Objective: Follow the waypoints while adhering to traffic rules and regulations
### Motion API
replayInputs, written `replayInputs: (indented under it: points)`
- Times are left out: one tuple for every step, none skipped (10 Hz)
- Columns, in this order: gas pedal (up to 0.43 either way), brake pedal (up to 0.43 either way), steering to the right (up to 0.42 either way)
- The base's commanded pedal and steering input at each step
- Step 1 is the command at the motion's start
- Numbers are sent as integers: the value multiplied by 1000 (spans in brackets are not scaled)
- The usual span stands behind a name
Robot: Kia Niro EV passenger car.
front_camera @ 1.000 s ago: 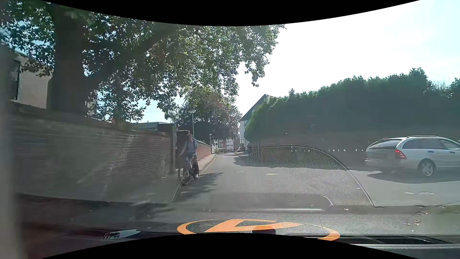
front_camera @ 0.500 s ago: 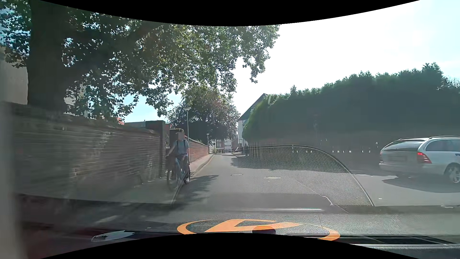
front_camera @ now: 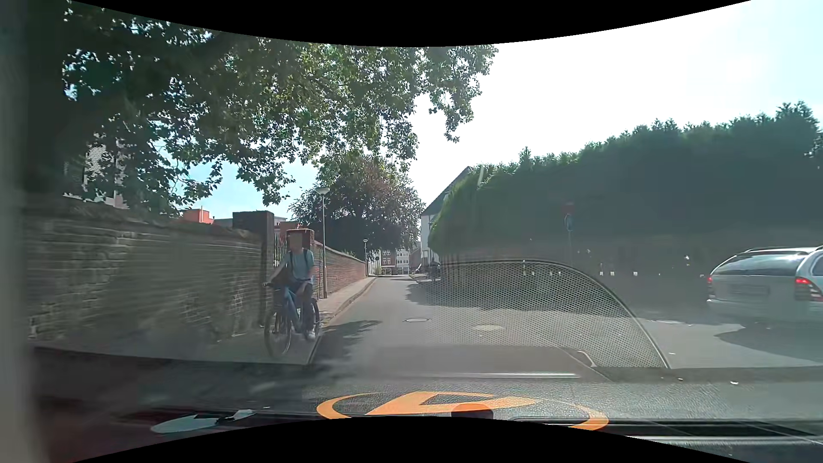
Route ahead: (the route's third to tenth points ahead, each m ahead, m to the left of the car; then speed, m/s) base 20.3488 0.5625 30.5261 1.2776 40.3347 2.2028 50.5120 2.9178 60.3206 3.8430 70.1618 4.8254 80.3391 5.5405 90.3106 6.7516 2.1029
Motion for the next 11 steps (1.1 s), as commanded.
replayInputs:
  points:
    - [39,0,62]
    - [39,0,61]
    - [47,0,62]
    - [47,0,63]
    - [59,0,63]
    - [67,0,63]
    - [79,0,58]
    - [98,0,49]
    - [98,0,39]
    - [98,0,31]
    - [98,0,25]
